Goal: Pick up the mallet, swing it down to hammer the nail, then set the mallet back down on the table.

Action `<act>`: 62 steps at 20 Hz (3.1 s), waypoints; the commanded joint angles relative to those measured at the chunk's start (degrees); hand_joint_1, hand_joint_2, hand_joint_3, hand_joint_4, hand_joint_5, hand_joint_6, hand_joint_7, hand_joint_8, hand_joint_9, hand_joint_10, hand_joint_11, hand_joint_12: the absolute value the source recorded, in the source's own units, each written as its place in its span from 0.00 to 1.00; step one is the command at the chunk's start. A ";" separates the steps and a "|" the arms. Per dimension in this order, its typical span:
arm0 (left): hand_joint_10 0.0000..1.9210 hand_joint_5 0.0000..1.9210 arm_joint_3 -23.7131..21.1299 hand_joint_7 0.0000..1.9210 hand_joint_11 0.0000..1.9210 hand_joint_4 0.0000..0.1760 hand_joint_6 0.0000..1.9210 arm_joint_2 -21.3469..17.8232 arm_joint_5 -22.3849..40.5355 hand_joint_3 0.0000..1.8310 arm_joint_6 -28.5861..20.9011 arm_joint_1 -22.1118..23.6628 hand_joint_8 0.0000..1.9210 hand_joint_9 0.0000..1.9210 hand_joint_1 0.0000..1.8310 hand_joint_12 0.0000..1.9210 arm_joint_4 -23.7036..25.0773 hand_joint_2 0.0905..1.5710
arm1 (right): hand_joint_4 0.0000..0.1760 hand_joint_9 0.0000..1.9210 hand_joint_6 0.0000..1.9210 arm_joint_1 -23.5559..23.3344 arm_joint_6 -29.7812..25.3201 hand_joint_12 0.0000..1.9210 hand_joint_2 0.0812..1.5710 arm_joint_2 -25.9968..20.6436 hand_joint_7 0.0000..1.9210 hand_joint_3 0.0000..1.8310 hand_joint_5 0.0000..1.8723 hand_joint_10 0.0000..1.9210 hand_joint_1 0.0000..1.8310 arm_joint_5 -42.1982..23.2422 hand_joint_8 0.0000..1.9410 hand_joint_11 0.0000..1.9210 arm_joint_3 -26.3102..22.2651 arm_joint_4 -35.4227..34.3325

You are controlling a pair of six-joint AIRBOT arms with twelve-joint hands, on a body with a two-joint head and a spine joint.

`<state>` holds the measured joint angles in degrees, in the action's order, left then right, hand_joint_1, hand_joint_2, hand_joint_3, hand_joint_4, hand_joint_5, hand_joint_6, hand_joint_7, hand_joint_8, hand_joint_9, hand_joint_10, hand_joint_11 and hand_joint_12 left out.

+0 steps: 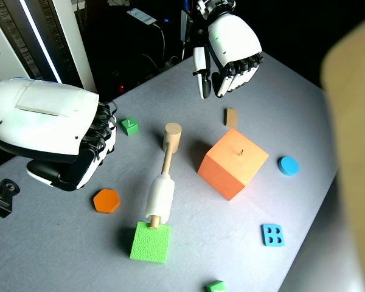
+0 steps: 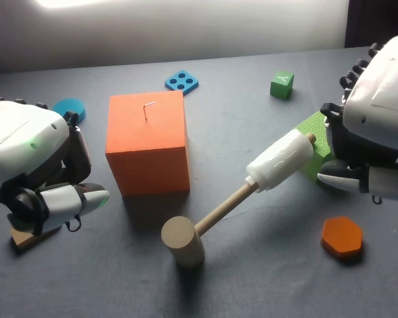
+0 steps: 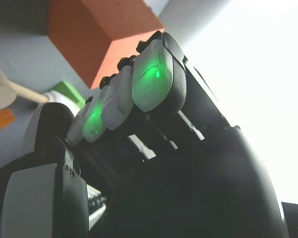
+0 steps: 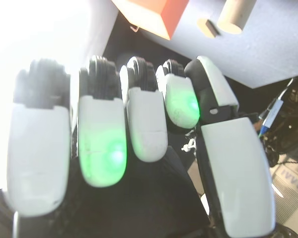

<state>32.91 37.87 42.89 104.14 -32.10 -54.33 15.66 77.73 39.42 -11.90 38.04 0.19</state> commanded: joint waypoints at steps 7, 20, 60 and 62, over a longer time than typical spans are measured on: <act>0.00 0.02 0.25 0.02 0.01 0.00 0.01 -0.69 4.56 0.01 0.27 -0.17 0.01 0.01 0.00 0.00 2.68 0.64 | 0.00 0.00 0.00 0.86 0.38 0.00 0.66 -0.34 0.00 0.01 0.02 0.00 0.00 -9.28 0.00 0.00 -0.15 0.34; 0.00 0.02 5.29 0.00 0.00 0.00 0.00 -0.81 0.74 0.01 -27.55 -9.18 0.00 0.00 0.00 0.00 28.81 0.64 | 0.00 0.00 0.00 -4.58 -24.96 0.00 0.62 1.96 0.00 0.00 0.01 0.00 0.10 10.12 0.00 0.00 1.13 23.49; 0.00 0.02 21.98 0.01 0.00 0.00 0.00 8.08 0.56 0.01 -53.21 -11.58 0.00 0.00 0.00 0.00 54.29 0.69 | 0.00 0.00 0.00 -4.89 -43.46 0.00 0.59 30.38 0.00 0.00 0.00 0.00 0.66 25.62 0.00 0.00 25.57 24.33; 0.00 0.02 22.36 0.01 0.00 0.00 0.00 8.42 0.56 0.01 -53.18 -11.36 0.00 0.00 0.00 0.00 54.29 0.69 | 0.00 0.00 0.00 -4.10 -43.55 0.00 0.58 31.51 0.00 0.00 0.00 0.00 0.66 25.39 0.00 0.00 26.82 24.33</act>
<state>54.94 46.33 36.86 50.94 -44.03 0.64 11.97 34.37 71.33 18.06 65.06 23.83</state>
